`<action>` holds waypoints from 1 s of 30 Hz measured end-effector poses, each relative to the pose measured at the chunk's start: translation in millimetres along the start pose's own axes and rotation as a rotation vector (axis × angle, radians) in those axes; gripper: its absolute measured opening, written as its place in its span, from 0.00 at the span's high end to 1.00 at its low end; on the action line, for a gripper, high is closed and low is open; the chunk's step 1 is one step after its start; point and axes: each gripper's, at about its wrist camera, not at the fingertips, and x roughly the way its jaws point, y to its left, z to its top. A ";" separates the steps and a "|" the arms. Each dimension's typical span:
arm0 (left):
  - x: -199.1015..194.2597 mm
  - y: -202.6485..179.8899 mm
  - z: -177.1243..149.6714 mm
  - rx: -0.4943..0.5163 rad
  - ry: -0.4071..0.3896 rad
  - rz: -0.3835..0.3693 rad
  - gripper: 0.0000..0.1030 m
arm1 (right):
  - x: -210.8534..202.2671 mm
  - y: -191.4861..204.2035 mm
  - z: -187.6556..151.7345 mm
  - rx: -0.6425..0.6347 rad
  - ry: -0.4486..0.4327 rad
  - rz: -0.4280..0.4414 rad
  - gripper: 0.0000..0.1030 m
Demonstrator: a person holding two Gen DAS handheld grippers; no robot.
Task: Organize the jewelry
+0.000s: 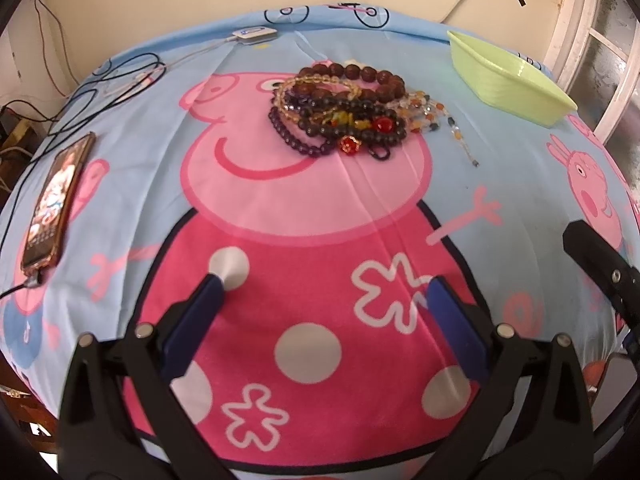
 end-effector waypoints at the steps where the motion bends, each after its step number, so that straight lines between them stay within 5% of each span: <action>1: 0.1 0.0 -0.1 -0.001 0.001 0.001 0.05 | 0.0 0.1 -0.6 0.000 -0.005 0.002 0.22; 30: -1.7 -0.3 -5.5 0.025 -0.042 -0.016 0.05 | 6.5 14.7 -6.2 -0.105 -0.009 -0.084 0.22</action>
